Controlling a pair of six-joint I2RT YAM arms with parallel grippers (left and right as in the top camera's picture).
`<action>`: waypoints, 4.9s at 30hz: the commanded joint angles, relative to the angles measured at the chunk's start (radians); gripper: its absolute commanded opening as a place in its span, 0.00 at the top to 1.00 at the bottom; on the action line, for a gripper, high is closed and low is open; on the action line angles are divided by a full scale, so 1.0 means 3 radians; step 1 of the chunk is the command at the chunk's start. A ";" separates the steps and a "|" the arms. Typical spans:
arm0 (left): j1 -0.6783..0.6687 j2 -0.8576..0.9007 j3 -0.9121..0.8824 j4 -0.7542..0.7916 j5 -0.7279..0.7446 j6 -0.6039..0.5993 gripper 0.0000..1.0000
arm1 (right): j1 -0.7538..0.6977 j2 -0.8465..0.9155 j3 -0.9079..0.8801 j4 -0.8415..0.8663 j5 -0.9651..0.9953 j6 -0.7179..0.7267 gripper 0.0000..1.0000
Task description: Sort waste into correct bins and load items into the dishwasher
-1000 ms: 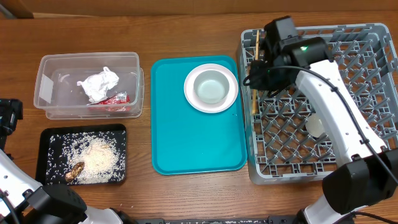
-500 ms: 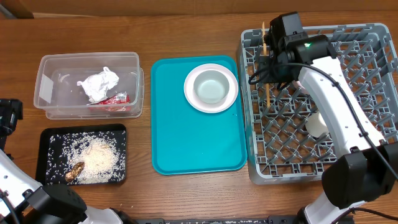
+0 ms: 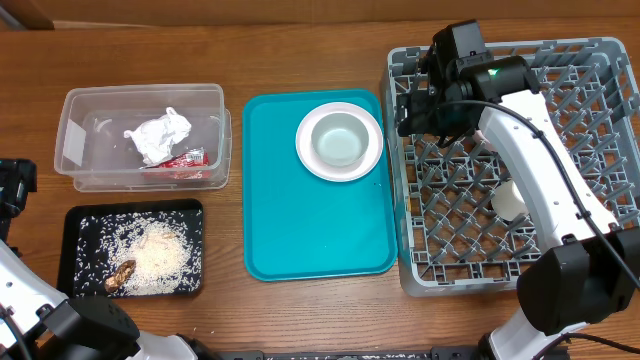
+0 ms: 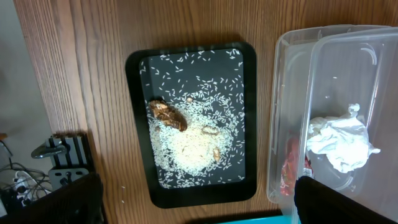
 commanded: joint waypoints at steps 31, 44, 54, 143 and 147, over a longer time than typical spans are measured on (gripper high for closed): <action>0.0011 -0.0028 0.0042 0.0001 -0.0034 -0.0069 0.00 | 0.1008 0.0440 0.0022 0.0895 0.0425 0.0600 0.01; 0.0011 -0.0028 0.0042 0.0001 -0.0036 -0.0069 0.00 | 0.1219 0.0842 0.0023 0.1221 0.0423 0.0699 0.10; 0.0011 -0.0028 0.0042 0.0001 -0.0034 -0.0069 0.00 | 0.1320 0.1094 0.0023 0.1302 0.0511 0.0701 0.24; 0.0011 -0.0028 0.0042 0.0001 -0.0034 -0.0069 0.00 | -0.3168 0.0643 0.0146 -0.0085 -0.4294 -0.1574 0.96; 0.0011 -0.0028 0.0042 0.0001 -0.0034 -0.0069 0.00 | -0.3168 0.0790 0.0146 -0.0076 -0.4224 -0.1574 0.96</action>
